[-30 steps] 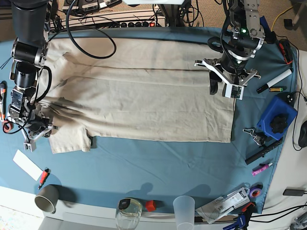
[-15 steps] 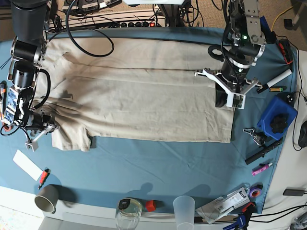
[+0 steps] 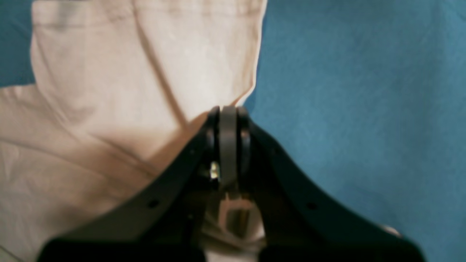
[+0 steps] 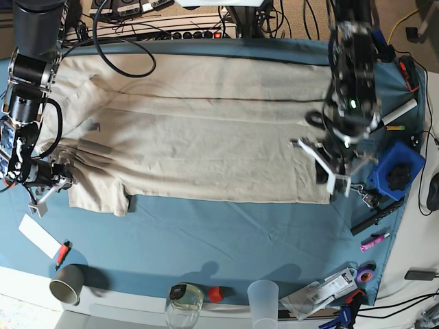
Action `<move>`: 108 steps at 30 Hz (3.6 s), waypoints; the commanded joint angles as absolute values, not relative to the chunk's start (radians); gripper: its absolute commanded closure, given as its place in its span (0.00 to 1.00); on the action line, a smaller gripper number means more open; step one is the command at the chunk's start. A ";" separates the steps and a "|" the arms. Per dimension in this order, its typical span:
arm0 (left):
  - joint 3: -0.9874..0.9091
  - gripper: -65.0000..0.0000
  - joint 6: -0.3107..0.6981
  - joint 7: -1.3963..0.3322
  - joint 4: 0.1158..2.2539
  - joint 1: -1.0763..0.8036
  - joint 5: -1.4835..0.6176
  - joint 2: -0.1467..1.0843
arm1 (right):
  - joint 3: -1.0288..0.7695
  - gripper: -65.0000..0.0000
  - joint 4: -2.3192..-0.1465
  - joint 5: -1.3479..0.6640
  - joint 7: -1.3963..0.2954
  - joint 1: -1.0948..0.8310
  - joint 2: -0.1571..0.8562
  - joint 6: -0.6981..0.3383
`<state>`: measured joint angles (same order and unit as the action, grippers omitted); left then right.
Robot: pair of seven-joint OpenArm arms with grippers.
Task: Fold the T-shirt properly
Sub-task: 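Grasp the hem corner with the left gripper while right holds, then lift the hem with both grippers and fold it over toward the collar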
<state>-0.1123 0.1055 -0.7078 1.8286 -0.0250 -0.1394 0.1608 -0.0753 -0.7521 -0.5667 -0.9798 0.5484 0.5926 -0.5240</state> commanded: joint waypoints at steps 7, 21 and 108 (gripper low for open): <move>-0.113 0.67 0.105 -0.695 1.668 0.149 -0.150 0.197 | -0.080 1.00 -0.768 -0.576 -0.970 0.579 0.621 -0.528; -0.113 0.64 0.123 -0.928 1.249 0.432 -0.191 0.197 | -0.080 1.00 -0.768 -0.575 -0.995 0.578 0.621 -0.529; -0.115 1.00 0.325 -1.321 1.411 0.420 -0.736 0.371 | -0.416 1.00 -0.995 -1.023 -1.346 0.438 0.693 -0.679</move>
